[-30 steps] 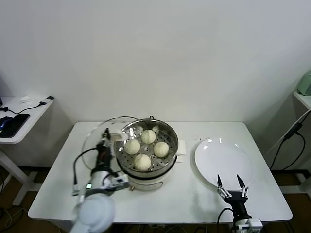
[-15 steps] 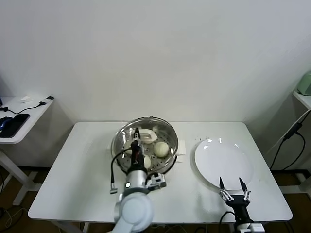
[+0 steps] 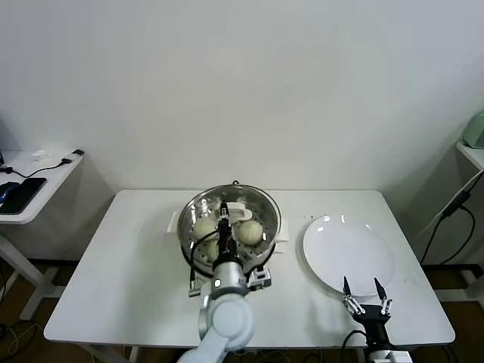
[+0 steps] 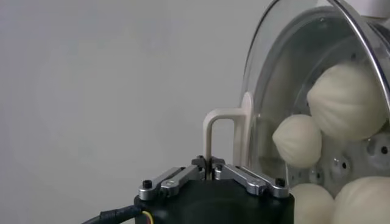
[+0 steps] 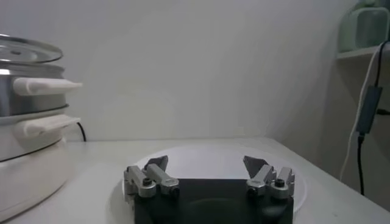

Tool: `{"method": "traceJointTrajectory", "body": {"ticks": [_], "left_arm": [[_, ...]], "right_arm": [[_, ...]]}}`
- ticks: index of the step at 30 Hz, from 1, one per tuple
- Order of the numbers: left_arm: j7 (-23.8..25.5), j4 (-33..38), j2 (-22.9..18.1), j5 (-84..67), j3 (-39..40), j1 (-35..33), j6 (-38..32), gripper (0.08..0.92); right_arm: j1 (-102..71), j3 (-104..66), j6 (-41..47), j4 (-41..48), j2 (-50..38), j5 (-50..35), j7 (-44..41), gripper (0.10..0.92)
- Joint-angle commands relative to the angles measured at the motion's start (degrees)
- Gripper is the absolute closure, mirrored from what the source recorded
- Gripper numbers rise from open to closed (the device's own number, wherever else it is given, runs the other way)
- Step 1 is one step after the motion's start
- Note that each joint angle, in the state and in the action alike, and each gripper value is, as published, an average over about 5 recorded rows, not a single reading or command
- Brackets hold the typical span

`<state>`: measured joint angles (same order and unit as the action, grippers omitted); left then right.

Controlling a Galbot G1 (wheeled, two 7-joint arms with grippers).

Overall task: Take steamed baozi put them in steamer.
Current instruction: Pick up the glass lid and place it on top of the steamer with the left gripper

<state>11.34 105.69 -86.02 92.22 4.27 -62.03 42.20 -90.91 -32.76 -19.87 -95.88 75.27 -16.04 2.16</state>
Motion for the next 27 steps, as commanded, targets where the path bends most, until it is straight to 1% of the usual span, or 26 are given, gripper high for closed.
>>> {"method": "traceJointTrajectory", "body": {"ticks": [1, 11, 21, 24, 27], "left_arm": [[-1.34, -3.76, -0.89, 1.21, 0.31, 0.78, 0.29, 0.867], [-1.99, -4.86, -0.23, 1.21, -0.61, 1.15, 0.22, 0.867], [-0.91, -2.7, 0.33, 0.25, -0.39, 0.09, -1.08, 0.867], [-0.03, -0.52, 0.9, -1.99, 0.21, -0.34, -1.39, 0.844], [-0.42, 1.95, 1.26, -4.43, 0.51, -0.96, -1.82, 0.775]], "right_arm": [[0.09, 0.1, -0.63, 0.16, 0.31, 0.67, 0.1, 0.203], [-0.02, 0.2, -0.83, 0.01, 0.5, 1.23, 0.03, 0.203], [0.1, 0.43, -0.93, -0.31, 0.73, 1.61, 0.17, 0.203], [0.04, 0.56, -0.42, -0.64, 0.66, 1.4, 0.5, 0.203], [0.08, 0.66, 0.19, -0.92, 0.57, 1.35, 0.74, 0.202]]}}
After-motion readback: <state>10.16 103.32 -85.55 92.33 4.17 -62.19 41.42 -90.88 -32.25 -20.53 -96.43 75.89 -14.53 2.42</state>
